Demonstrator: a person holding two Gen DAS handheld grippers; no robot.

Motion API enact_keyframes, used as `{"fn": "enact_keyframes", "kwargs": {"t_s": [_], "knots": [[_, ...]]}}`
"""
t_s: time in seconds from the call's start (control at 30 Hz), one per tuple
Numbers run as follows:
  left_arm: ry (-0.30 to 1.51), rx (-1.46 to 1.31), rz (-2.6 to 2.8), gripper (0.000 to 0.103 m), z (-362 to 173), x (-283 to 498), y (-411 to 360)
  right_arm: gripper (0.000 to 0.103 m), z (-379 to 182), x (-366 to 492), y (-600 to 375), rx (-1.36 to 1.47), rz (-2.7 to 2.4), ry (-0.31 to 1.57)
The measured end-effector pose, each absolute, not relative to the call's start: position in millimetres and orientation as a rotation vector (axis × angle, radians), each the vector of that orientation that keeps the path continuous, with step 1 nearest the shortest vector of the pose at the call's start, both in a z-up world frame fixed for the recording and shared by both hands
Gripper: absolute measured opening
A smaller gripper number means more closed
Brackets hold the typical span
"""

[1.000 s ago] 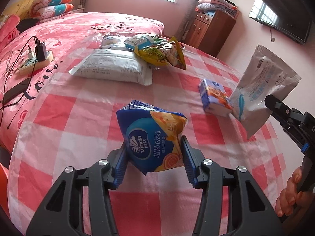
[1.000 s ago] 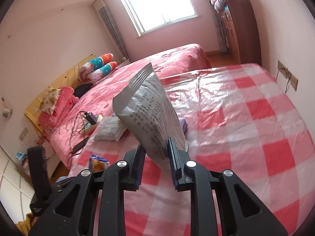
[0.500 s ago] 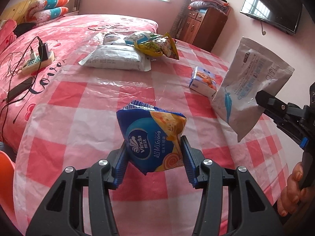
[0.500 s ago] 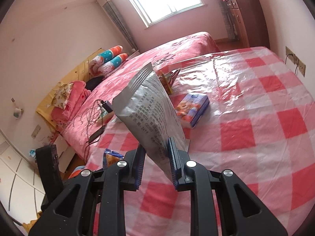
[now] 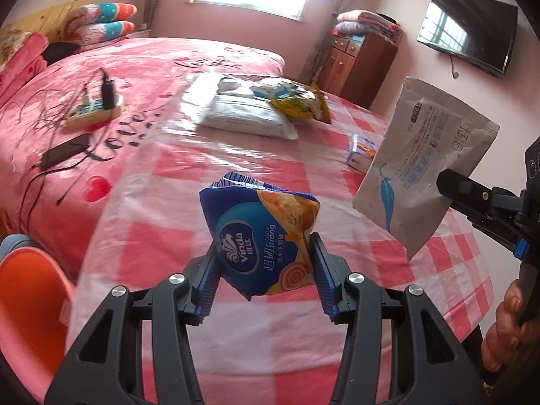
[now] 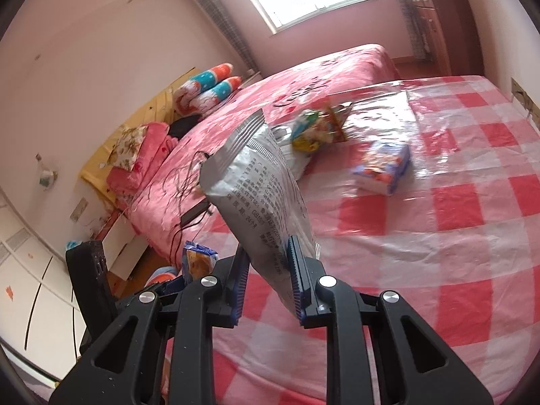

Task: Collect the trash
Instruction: 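Carry both items over the orange bucket and open both grippers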

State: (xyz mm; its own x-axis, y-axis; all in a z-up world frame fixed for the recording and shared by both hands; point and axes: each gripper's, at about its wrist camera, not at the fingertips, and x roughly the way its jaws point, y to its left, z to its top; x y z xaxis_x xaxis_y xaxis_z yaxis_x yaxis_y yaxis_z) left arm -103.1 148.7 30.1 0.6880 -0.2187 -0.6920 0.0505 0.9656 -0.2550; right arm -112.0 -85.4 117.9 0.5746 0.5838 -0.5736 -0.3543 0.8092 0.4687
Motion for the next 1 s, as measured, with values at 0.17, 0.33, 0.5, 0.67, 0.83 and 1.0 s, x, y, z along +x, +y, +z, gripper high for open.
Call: {"fn": "enact_keyframes", "kwargs": {"t_s": [0.17,0.33,0.5,0.67,0.83,1.0], "knots": [[0.781,-0.246,-0.090,0.051,33.7,-119.5,182.0,0.024,120.2,-115.4,-47.7,0.290,0.640,0.820],[0.770,-0.282,-0.009,0.051,33.7,-137.1,221.4,0.024,118.3,-117.8,-4.8,0.277,0.738,0.869],[0.783,-0.314,0.087,0.051,25.9,-157.4,262.7,0.024,117.6,-120.9,45.5,0.256,0.864,0.920],[0.802,-0.355,0.192,0.052,13.3,-179.4,304.2,0.024,115.4,-124.9,97.3,0.230,0.986,0.982],[0.834,-0.400,0.295,0.052,-5.5,-200.9,345.6,0.024,108.1,-133.0,148.0,0.192,1.082,1.034],[0.871,-0.443,0.372,0.052,-28.8,-216.8,377.8,0.024,90.4,-143.4,194.4,0.150,1.150,1.099]]}}
